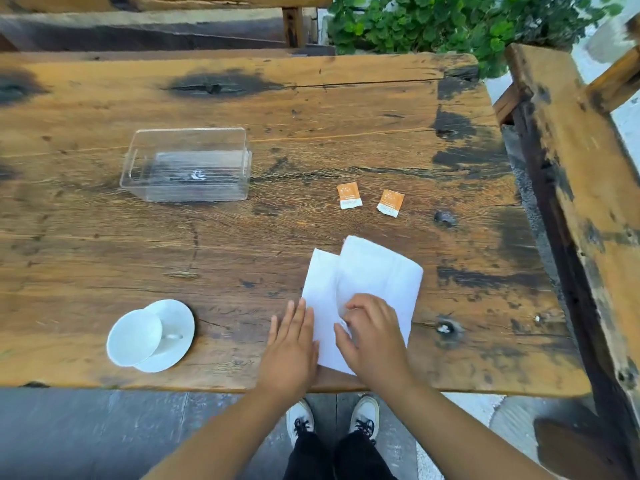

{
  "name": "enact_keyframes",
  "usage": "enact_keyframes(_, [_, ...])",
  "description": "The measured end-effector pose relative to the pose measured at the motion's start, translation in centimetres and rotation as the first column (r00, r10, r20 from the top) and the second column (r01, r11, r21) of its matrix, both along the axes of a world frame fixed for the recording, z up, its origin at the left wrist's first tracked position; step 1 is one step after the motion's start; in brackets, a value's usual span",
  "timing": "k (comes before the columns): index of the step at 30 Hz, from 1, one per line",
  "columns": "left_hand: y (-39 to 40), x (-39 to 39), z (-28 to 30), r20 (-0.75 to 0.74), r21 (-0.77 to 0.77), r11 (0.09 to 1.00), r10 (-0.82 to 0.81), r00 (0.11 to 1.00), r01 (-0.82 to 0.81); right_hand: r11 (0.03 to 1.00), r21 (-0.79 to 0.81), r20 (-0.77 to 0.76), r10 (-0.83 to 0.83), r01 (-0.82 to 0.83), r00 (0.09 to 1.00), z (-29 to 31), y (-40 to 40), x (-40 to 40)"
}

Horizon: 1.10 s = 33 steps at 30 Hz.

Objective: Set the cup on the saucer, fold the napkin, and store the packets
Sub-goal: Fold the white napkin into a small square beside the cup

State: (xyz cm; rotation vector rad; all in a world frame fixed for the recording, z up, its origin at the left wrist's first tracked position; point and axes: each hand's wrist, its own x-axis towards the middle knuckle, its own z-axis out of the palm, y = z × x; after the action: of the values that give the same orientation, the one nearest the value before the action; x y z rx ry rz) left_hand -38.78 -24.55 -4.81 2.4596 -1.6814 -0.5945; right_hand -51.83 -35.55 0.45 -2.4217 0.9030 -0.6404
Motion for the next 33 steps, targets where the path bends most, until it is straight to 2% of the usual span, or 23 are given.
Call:
enact_keyframes(4, [6.5,0.5,1.7,-0.063,-0.035,0.979,0.198,0.978,-0.200,0.992,0.003,-0.153,0.122,-0.123,0.981,-4.0,1.9,3.3])
enact_keyframes(7, [8.8,-0.2,2.8,-0.084,-0.057,0.965,0.252,0.964,-0.257,0.969,0.111,-0.352,0.247,-0.222,0.903,-5.4,3.2,4.0])
enact_keyframes(10, [8.7,-1.1,2.8,-0.116,-0.095,0.954,0.273,0.955,-0.284,0.968,0.163,-0.343,0.235,-0.189,0.910,-5.2,2.4,2.6])
enact_keyframes(12, [7.6,-2.1,2.6,-0.137,-0.120,0.975,0.169,0.976,-0.186,0.986,0.086,-0.336,0.163,-0.142,0.928,-4.8,0.3,0.8])
enact_keyframes(14, [5.4,-3.6,2.7,-0.103,-0.115,0.993,-0.015,0.995,0.003,0.993,0.018,-0.401,0.117,-0.120,0.909,-4.6,-2.5,-1.4])
enact_keyframes(19, [-0.5,-5.7,0.8,-0.008,0.019,0.940,-0.341,0.940,0.341,0.993,0.043,-0.711,0.107,-0.108,0.695,-4.0,-5.9,-5.5])
enact_keyframes(21, [-1.1,-4.2,-0.4,0.027,0.131,0.913,-0.392,0.920,0.386,0.997,-0.024,-0.744,0.032,-0.075,0.668,-3.4,-5.2,-6.8])
enact_keyframes(24, [-0.7,-1.4,-1.0,0.152,0.191,0.929,-0.346,0.926,0.316,0.988,-0.108,-0.690,0.008,-0.114,0.724,-3.5,-3.4,-9.8])
enact_keyframes(26, [0.0,-0.8,-1.0,0.134,0.181,0.919,-0.375,0.917,0.349,0.980,-0.096,-0.654,0.070,-0.175,0.753,-4.2,-2.6,-11.8])
enact_keyframes(29, [1.3,-1.3,-0.9,0.072,0.108,0.902,-0.426,0.902,0.418,0.962,-0.013,-0.688,0.189,-0.272,0.701,-4.5,-1.7,-13.3])
enact_keyframes(33, [3.1,-1.1,-0.6,0.063,0.194,0.849,-0.512,0.857,0.492,0.933,0.041,-0.702,0.282,-0.358,0.654,-4.6,-0.8,-15.0])
